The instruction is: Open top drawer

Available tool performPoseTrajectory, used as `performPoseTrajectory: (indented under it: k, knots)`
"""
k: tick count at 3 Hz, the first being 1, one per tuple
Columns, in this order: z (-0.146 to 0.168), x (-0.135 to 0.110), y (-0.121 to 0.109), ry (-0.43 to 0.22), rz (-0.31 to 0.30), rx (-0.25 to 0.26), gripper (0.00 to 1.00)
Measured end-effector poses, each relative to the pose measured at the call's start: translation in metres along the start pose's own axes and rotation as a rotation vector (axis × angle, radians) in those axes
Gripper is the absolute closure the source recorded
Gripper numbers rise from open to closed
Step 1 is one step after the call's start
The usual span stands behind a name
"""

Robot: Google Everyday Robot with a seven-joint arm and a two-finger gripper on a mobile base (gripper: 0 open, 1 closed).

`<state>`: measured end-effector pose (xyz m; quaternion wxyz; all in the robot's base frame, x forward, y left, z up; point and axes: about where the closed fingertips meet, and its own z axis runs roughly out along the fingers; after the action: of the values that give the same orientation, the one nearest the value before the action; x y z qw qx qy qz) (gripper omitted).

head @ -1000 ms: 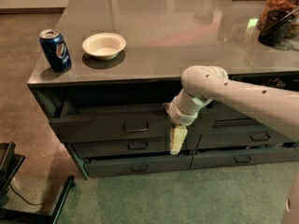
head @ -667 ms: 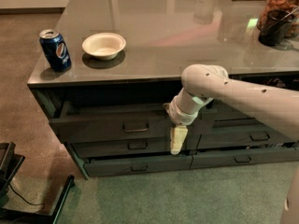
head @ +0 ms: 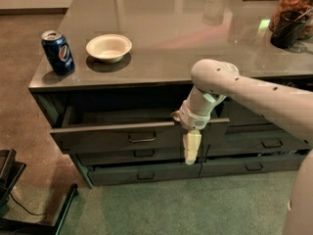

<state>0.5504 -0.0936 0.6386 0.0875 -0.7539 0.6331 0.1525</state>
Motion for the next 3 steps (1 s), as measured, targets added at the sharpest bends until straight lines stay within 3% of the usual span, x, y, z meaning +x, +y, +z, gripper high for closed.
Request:
performPoseTrajectory:
  k: [1, 3]
  knots:
    - [0.0020, -0.0006, -0.0033, -0.003, 0.002, 0.014, 0.00]
    - [-0.0032, 0.0011, -0.0027, -0.138, 0.050, -0.009, 0.00]
